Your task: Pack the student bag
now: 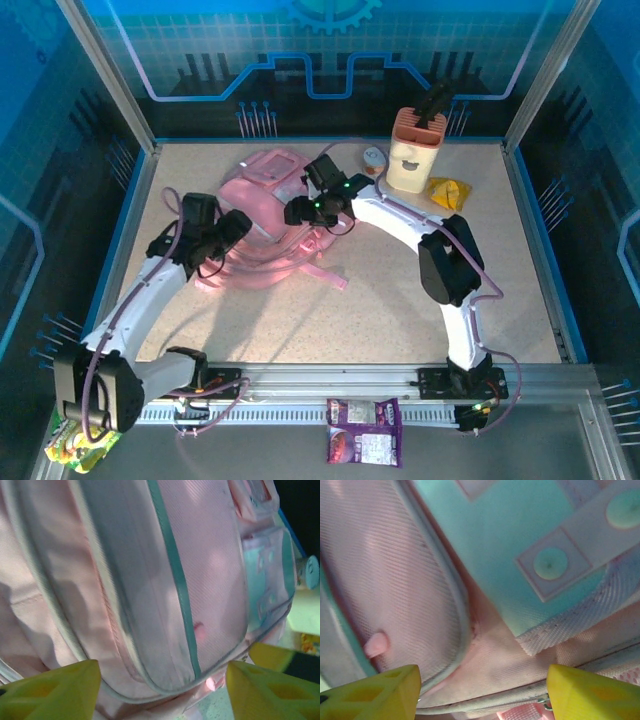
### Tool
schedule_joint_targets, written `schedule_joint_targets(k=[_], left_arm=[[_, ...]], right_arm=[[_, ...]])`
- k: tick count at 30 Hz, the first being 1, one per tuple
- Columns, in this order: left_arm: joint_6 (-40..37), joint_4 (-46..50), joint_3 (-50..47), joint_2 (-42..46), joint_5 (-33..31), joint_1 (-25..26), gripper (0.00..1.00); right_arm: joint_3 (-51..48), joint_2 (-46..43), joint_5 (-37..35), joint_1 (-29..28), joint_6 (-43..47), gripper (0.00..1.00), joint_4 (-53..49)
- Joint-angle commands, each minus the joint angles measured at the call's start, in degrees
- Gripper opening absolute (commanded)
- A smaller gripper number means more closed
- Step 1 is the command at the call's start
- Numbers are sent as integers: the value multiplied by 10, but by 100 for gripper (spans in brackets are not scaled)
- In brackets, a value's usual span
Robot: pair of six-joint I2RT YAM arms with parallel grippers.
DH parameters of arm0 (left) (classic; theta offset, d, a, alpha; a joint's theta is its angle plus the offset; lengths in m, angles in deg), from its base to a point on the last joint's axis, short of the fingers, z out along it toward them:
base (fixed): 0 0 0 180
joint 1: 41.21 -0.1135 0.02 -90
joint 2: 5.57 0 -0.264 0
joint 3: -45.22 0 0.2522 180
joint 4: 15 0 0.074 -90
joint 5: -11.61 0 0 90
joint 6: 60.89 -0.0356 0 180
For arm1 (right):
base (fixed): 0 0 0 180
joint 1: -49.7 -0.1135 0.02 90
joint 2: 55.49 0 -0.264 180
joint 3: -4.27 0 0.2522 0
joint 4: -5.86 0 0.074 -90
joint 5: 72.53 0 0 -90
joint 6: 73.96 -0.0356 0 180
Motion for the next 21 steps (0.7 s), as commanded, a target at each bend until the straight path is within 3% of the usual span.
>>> schedule_joint_targets(k=[1,6,9,13,21], left_arm=[[-6,21,14,-2,-81,40,71],[3,16,20,-16,-138,102,79],[8,21,25,-21,-165,125,82],[34,42,29,-28,-185,146,83],[63,78,26,-23,-216,163,85]], right_arm=[[-10,-3,22,-1,-21,67,13],[5,18,63,-4,-35,52,38],[5,26,52,-5,-33,52,43],[15,51,68,2,-37,50,43],[33,72,79,-4,-30,35,78]])
